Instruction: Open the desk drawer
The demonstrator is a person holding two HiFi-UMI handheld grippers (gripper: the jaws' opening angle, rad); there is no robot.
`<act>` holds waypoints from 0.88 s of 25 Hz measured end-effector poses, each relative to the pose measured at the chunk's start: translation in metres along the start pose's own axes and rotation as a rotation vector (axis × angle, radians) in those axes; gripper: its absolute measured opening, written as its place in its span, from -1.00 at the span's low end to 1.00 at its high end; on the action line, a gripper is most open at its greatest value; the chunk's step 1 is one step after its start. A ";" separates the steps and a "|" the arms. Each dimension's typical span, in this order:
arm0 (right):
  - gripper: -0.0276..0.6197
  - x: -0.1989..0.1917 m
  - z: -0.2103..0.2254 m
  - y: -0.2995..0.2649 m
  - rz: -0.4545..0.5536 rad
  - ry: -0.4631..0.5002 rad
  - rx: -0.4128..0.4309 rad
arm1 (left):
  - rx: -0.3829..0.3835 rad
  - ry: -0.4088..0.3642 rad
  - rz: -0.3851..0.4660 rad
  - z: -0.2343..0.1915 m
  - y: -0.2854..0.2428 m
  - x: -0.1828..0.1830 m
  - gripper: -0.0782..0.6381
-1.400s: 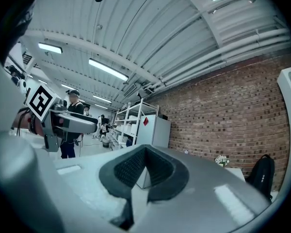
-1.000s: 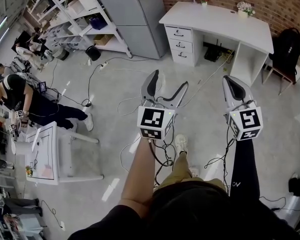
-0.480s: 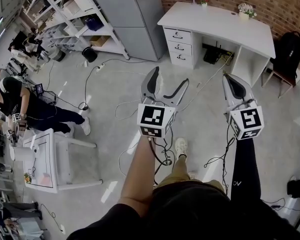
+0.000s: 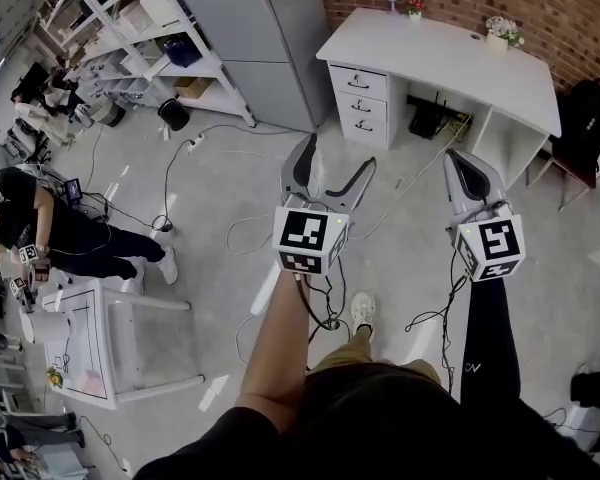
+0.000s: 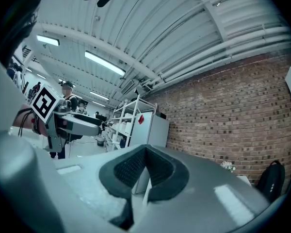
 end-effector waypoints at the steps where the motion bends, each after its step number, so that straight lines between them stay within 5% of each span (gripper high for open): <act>1: -0.92 -0.001 0.003 -0.008 0.000 -0.001 -0.001 | 0.001 0.000 0.000 -0.006 -0.007 0.000 0.32; 22: -0.92 -0.017 0.039 -0.118 -0.021 0.000 -0.029 | -0.012 0.022 -0.003 -0.086 -0.105 -0.016 0.32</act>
Point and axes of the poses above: the fingertips, and each gripper's own axes: y backward along the fingers, z to its right, x out of its top, the point moved 4 cm from there along y, backward along the fingers, and after that the axes turned 3 degrees about x, right-handed, at the moved point
